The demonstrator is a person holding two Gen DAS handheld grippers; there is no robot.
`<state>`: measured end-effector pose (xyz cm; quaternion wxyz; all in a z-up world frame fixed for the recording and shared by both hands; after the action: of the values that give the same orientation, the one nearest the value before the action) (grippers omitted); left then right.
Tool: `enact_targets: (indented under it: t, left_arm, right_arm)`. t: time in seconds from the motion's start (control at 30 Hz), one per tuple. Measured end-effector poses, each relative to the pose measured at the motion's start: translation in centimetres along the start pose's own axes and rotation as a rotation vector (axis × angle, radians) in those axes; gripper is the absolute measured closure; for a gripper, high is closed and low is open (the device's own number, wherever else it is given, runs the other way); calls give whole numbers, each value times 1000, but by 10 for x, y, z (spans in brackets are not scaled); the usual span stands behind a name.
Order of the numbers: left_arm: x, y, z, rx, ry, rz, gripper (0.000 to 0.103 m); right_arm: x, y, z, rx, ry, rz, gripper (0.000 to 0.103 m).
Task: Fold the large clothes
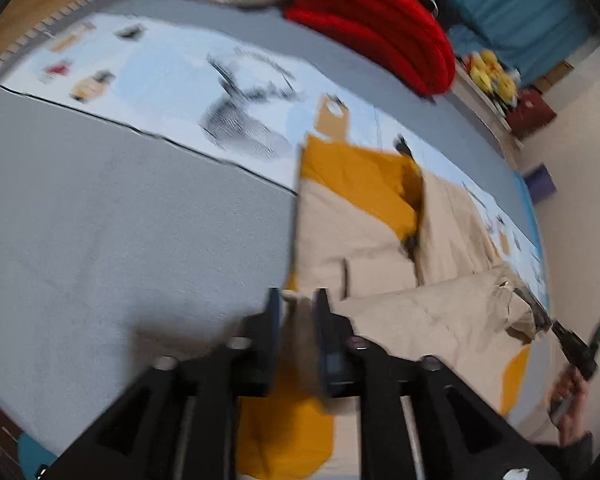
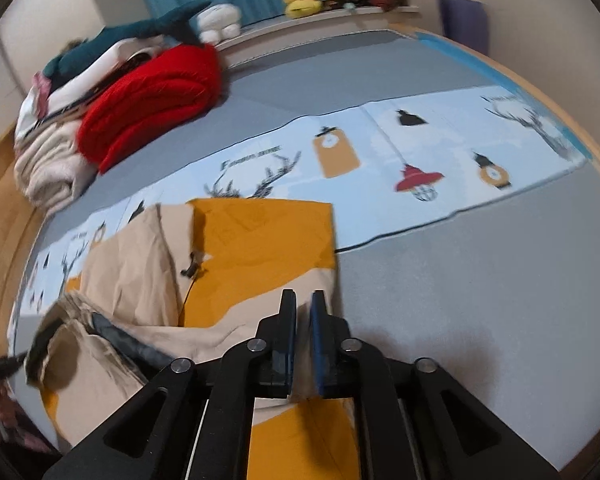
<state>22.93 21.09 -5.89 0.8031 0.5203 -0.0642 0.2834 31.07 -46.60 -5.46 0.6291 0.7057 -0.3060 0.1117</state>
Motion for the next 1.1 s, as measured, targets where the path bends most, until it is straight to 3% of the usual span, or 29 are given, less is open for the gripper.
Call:
enact_targets:
  t: [0.03,0.1,0.2,0.33,0.63,0.77,1.1]
  left_arm:
    - [-1,6,-4,16,9,24,70]
    - [-4,9,-10,29,28,26,70]
    - [-11,-1,-13,33,23,-37,70]
    - [-16,-16,-5,67,-48,-101,65]
    - [-13,-47,-5,96,24,-168,64]
    - [-13,-54,-1,112,11,-185,64]
    - [-14,-60,7,127,-34,-196,81]
  right_arm:
    - [-3,4,9,1,-42,12,93]
    - [-8,8,24,-2,-115,5,93]
    - [-18,6,40,36,-199,-41,91]
    - [-33,-14,30,49,-111,-162,80]
    - [-65,-62,1,0,78,-354,76]
    - [-70,-67,-1,-20,126,-365,76]
    - [-72,-64,-4,-10,180,-361,76]
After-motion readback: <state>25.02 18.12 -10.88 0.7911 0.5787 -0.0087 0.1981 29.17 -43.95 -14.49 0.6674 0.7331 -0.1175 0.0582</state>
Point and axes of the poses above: each gripper's, at about its wrist camera, not at the fingertips, and y roughly against the way its jaws point, z to its right, x to its top, the point moved 2 cm from there along -y, roughly the way its jaws point, and after that the axes turned 5 degrees about -x, right-handed, at the moved point
